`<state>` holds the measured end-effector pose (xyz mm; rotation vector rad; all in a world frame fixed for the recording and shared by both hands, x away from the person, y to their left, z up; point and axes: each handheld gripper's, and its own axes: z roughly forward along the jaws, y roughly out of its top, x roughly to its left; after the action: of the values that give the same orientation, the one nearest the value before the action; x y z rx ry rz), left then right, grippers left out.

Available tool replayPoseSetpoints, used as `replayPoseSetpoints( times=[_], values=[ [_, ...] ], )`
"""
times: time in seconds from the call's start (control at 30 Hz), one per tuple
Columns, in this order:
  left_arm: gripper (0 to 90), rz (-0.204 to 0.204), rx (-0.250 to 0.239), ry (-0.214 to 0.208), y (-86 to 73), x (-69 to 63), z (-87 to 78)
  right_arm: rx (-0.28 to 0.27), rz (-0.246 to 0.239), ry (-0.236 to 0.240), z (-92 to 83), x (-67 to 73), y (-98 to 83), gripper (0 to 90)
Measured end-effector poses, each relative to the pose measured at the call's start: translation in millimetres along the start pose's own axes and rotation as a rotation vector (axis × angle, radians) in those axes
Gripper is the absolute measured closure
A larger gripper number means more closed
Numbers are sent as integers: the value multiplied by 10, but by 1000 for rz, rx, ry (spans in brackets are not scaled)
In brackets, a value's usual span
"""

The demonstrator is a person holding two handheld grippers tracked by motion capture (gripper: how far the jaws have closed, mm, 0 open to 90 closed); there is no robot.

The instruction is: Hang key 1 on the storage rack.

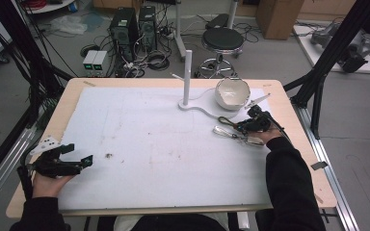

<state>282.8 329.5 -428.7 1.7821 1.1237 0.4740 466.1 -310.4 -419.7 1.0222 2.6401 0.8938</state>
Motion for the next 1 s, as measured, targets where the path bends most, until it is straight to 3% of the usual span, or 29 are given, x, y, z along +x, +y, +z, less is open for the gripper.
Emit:
replayPoseSetpoints(
  times=[0.37, 0.57, 0.67, 0.77, 1.0],
  values=[
    [50, 1, 5, 3, -2, -6, 3, -17, 22, 27, -215, 49, 89, 782],
    [50, -1, 2, 1, -5, -8, -3, -53, 6, 42, -415, 107, 216, 782],
    [50, 3, 5, -2, -5, -9, 2, -51, -10, 25, -489, 133, 280, 782],
    [50, 2, 8, -3, -4, -8, 9, -92, 7, 42, -522, 137, 323, 782],
    [50, -1, 3, -2, -5, -10, 4, -94, 15, 66, -484, 171, 361, 781]
  ],
)
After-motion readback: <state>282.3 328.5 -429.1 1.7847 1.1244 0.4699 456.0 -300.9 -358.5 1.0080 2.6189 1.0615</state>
